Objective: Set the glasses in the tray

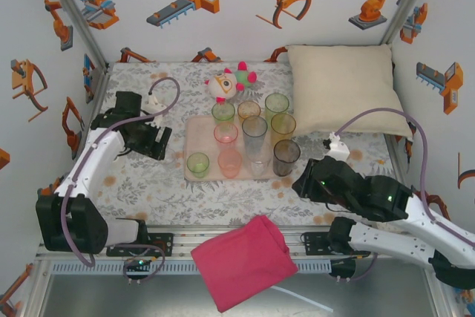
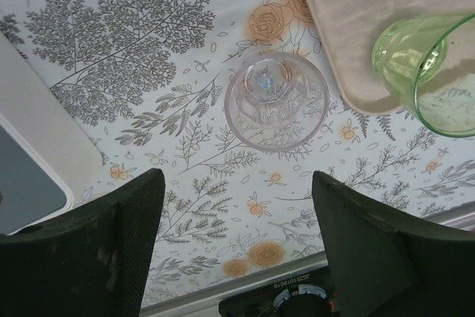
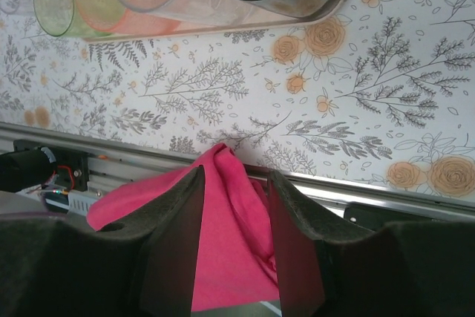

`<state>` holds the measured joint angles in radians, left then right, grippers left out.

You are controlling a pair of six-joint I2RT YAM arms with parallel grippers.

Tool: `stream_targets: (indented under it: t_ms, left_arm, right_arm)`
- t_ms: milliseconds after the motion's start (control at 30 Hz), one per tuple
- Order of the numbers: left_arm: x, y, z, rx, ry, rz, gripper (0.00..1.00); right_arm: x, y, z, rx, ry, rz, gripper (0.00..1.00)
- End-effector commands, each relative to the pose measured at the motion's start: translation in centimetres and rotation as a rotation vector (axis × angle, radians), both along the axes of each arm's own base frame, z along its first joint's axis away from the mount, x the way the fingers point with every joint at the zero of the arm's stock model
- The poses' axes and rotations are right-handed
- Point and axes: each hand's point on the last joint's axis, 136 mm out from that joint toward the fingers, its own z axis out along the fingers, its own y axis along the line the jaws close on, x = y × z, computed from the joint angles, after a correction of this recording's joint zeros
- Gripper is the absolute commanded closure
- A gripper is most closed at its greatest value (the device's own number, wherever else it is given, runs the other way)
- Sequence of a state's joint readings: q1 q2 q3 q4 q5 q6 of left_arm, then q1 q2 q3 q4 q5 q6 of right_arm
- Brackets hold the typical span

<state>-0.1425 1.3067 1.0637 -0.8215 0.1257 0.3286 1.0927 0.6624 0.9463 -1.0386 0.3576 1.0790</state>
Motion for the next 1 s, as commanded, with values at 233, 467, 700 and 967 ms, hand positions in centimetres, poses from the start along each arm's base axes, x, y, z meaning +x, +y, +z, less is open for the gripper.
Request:
stream_targets:
  t_ms: [233,467,700,967]
  left_arm:
    - [1.9,-0.2,-2.2,0.002,-0.003,-0.022,0.35]
    - [2.6,-0.4,-3.6,-0.004,0.008,-0.017,0.40]
    - [2.5,-0.3,-5.4,0.004,0.021,-0.021,0.47]
    - [2.4,-0.4,-6.3,0.003,0.042,-0.023,0.60]
  right_arm:
    - [0.0,0.2,0.8,0.039,-0.020,0.007,0.60]
    - [0.0,0.0,0.7,0.047,-0.016,-0.006,0.60]
    - [0.0,0.0,0.7,0.048,-0.017,-0.012,0.60]
    - [0.0,-0.1,0.7,0.048,-0.019,-0.014,0.60]
